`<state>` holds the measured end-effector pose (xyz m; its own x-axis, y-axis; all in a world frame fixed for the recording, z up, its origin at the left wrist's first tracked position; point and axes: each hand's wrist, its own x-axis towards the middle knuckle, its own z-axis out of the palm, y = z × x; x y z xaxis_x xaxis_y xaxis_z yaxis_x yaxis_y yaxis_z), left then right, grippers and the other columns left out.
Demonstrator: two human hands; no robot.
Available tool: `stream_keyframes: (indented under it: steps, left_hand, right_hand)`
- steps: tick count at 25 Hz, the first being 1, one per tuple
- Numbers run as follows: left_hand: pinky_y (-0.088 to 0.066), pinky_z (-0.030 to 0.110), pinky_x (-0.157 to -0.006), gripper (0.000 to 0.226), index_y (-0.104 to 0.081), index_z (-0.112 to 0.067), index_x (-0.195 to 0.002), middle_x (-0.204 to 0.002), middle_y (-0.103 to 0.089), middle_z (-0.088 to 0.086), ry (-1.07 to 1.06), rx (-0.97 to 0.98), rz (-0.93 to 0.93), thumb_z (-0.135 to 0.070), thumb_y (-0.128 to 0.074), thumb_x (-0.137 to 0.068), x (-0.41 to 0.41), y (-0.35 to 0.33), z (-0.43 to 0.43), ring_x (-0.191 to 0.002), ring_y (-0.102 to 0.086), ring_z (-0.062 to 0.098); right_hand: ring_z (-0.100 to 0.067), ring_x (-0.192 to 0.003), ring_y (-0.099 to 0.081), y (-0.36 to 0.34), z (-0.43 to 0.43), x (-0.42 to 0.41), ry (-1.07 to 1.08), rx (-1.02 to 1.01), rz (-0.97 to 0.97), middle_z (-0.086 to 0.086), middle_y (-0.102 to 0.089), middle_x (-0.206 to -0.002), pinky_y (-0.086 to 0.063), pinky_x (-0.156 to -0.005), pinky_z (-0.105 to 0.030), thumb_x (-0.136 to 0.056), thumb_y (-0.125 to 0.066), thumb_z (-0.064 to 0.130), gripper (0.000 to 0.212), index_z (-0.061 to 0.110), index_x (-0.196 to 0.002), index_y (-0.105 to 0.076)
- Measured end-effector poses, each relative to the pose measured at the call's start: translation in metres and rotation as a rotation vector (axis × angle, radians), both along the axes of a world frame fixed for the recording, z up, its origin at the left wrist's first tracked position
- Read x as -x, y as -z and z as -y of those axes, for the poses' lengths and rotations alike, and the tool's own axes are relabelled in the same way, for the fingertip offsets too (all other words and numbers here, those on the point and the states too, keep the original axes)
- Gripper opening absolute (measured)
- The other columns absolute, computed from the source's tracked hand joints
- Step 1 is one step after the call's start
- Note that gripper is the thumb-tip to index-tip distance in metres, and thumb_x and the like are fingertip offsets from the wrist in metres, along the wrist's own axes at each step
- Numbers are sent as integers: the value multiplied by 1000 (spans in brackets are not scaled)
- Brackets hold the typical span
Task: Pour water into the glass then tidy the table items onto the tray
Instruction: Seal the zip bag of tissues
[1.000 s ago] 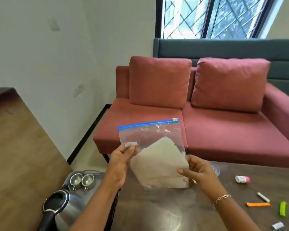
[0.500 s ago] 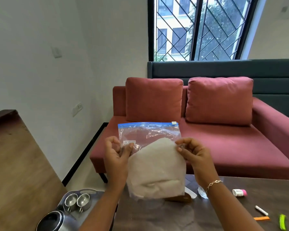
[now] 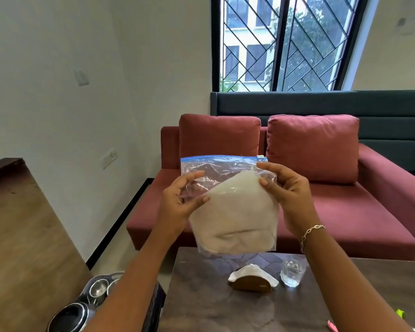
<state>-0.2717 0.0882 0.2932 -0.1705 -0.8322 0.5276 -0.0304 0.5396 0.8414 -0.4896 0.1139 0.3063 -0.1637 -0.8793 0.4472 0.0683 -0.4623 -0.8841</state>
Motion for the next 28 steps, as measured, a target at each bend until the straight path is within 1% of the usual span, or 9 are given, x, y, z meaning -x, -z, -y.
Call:
stream_keyframes:
  steps: [4,8,12,15,17,20,22,24,28]
  left_hand:
    - [-49,8,-74,50,-57,-24,-112,-103,-63,-8,-29,34,-29,0,-71,-71,2,-13,6,-84,-62,-6]
    - [-49,11,-79,52,-58,-13,-119,-84,-59,-6,-184,114,83,2,-72,-71,4,-25,16,-85,-59,12]
    - [-46,26,-78,52,-56,-4,-122,-79,-54,-13,-323,222,175,-2,-72,-73,8,-29,17,-85,-54,23]
    - [-40,10,-79,51,-55,-1,-123,-81,-57,-7,-408,303,220,-2,-71,-74,8,-27,17,-89,-50,19]
    - [-35,0,-75,47,-57,0,-120,-81,-56,0,-454,344,272,-1,-70,-75,8,-27,17,-86,-47,17]
    - [-31,-3,-71,35,-64,1,-111,-77,-54,-1,-455,348,329,-1,-69,-76,6,-32,21,-84,-46,19]
    - [-32,0,-69,25,-69,-2,-103,-71,-47,-9,-430,312,341,-1,-67,-78,2,-36,25,-83,-45,19]
    - [-32,7,-66,18,-72,-5,-97,-69,-43,-12,-401,265,374,-2,-65,-80,-3,-37,30,-82,-45,20]
    - [-33,6,-63,12,-71,-3,-92,-71,-42,-11,-384,184,418,-5,-63,-83,-9,-28,39,-82,-45,18]
  right_hand:
    - [3,-66,-56,-13,7,6,30,12,-122,11,-68,-73,-50,-69,-10,-71,-64,-13,38,13,-99,-66]
    - [3,-69,-52,-23,14,8,152,56,-384,-5,-54,-87,-46,-72,-9,-69,-69,-11,47,4,-112,-60]
    - [-4,-73,-48,-30,20,8,237,72,-494,-7,-50,-88,-43,-71,-10,-69,-71,-7,42,0,-110,-62]
    - [-2,-69,-46,-34,22,9,287,97,-541,2,-48,-78,-39,-68,-5,-70,-71,-4,36,0,-105,-65]
    - [-2,-67,-46,-36,24,10,326,115,-583,-2,-49,-78,-38,-66,-3,-71,-71,-3,32,0,-102,-67]
    - [-5,-65,-47,-34,26,11,386,116,-644,-7,-53,-80,-38,-61,-3,-72,-71,0,23,2,-95,-70]
    - [-13,-67,-49,-32,26,13,415,101,-682,-5,-53,-78,-39,-61,-6,-72,-72,3,17,3,-89,-72]
    - [-18,-76,-50,-29,25,13,420,77,-698,-5,-52,-81,-43,-67,-18,-70,-74,6,13,3,-83,-72]
    - [-15,-101,-51,-25,24,11,347,82,-717,-2,-56,-107,-42,-87,-29,-69,-75,5,9,3,-77,-70]
